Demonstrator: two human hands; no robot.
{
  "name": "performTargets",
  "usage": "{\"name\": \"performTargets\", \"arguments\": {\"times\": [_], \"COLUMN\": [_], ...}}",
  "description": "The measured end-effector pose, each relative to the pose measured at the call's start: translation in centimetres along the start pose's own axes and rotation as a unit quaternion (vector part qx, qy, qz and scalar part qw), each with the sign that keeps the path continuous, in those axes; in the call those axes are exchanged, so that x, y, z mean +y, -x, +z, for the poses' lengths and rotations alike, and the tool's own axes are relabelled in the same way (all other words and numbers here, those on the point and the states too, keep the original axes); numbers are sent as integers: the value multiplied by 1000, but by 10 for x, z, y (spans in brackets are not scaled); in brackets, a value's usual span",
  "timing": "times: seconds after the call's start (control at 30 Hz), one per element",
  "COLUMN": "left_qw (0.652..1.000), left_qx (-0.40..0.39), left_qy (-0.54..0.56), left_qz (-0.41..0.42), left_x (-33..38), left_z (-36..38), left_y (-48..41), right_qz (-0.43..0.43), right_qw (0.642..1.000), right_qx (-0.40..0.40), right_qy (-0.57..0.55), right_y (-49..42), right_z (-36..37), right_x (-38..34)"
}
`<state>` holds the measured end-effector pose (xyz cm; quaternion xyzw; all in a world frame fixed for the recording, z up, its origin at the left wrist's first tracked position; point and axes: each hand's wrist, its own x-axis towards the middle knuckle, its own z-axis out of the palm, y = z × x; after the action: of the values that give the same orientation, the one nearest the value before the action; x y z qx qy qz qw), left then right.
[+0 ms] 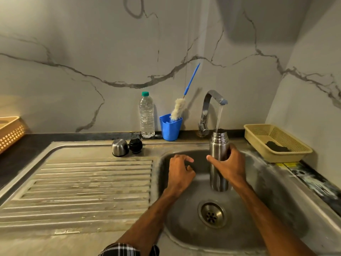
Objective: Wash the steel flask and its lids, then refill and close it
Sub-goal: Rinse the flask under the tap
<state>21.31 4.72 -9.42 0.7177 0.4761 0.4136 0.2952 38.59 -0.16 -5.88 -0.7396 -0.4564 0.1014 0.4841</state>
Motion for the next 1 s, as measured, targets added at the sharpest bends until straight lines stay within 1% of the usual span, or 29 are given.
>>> {"name": "performTargets", "arguments": {"times": [0.07, 0.1, 0.2, 0.3, 0.33, 0.43, 0.47, 0.53, 0.57, 0.63, 0.67, 0.77, 0.8, 0.83, 0.87, 0.9, 0.97, 1.0], "left_qw": [1000, 1000, 999, 999, 999, 998, 998, 997, 997, 996, 995, 994, 993, 992, 990, 982, 951, 938], "left_qx": [-9, -16, -32, -38, -44, -55, -55, -68, -78, -89, -92, -108, -112, -116, -126, -148, -205, -226], "left_qy": [-8, -11, -13, -10, -7, -18, -22, -24, -25, -31, -34, -18, -8, 7, 31, 73, 171, 200], "left_qz": [2, 4, 5, 2, 1, -1, 1, 1, -2, -3, -4, -25, -34, -46, -64, -95, -154, -172], "left_x": [0, -1, -4, -1, -1, 0, -1, 0, 1, 2, 2, 8, 9, 11, 13, 14, 21, 24], "left_z": [1, 2, 3, 4, 5, 4, 3, 4, 3, 0, 0, 1, 1, 0, -1, -3, -11, -16], "left_y": [1, 1, 0, 2, 2, 0, -1, 1, 2, 1, 1, 4, 4, 3, 1, 0, 1, 1], "right_qz": [17, 21, 2, 33, 37, 20, 26, 55, 59, 44, 40, 83, 99, 125, 156, 197, 294, 336], "right_qw": [999, 998, 1000, 996, 995, 1000, 999, 994, 994, 999, 999, 987, 986, 986, 982, 969, 917, 889], "right_qx": [-42, -47, -6, -66, -66, -8, -22, -63, -58, -12, -14, -111, -115, -106, -98, -109, -173, -198], "right_qy": [28, 37, 8, 52, 62, 15, 20, 63, 66, 23, 15, 77, 65, 22, -41, -105, -209, -240], "right_y": [2, 2, 2, 5, 6, 5, 5, 8, 10, 11, 11, 15, 15, 14, 12, 9, 8, 8], "right_z": [1, 2, 2, 2, 3, 3, 3, 4, 5, 4, 4, 3, 3, 0, -4, -9, -18, -20], "right_x": [2, 4, -1, 0, 1, -5, -7, -7, -7, -11, -13, -11, -10, -10, -9, -9, -5, -2]}}
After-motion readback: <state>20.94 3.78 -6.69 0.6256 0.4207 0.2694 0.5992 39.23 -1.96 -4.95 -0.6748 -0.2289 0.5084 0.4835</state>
